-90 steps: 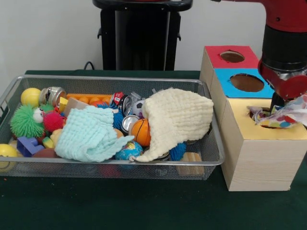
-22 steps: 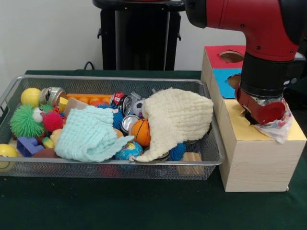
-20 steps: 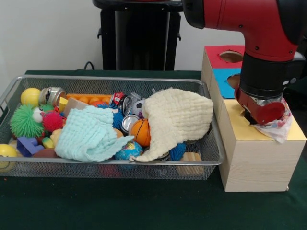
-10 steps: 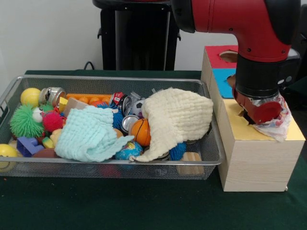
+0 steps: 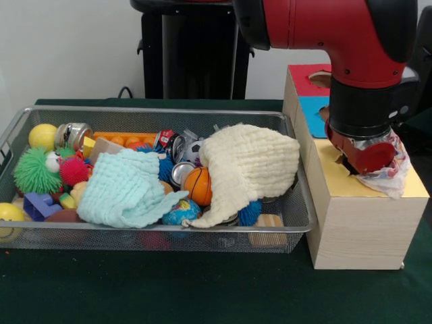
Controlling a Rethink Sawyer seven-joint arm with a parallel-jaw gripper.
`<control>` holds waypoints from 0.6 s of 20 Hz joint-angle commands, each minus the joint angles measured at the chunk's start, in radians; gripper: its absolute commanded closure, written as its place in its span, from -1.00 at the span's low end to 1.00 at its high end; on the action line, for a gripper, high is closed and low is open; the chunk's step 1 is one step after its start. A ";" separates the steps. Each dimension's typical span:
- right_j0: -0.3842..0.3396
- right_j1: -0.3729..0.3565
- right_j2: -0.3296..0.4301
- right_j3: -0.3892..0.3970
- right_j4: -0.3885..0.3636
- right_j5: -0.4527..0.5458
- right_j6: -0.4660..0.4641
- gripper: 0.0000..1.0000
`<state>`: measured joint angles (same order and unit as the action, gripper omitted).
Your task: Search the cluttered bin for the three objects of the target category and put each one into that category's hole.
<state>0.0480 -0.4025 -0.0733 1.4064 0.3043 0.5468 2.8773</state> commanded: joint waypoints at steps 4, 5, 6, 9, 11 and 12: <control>-0.103 0.059 -0.140 -0.227 -0.200 0.717 -0.074 -1.00; -0.109 0.072 -0.133 -0.254 -0.215 0.782 -0.081 -1.00; -0.109 0.081 -0.134 -0.270 -0.226 0.810 -0.081 -1.00; -0.117 0.083 -0.119 -0.278 -0.239 0.812 -0.083 -1.00; -0.123 0.080 -0.108 -0.282 -0.247 0.822 -0.081 -1.00; -0.129 0.077 -0.098 -0.278 -0.244 0.826 -0.082 -1.00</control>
<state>0.0162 -0.3847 -0.0952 1.1371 0.2226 1.1080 2.8775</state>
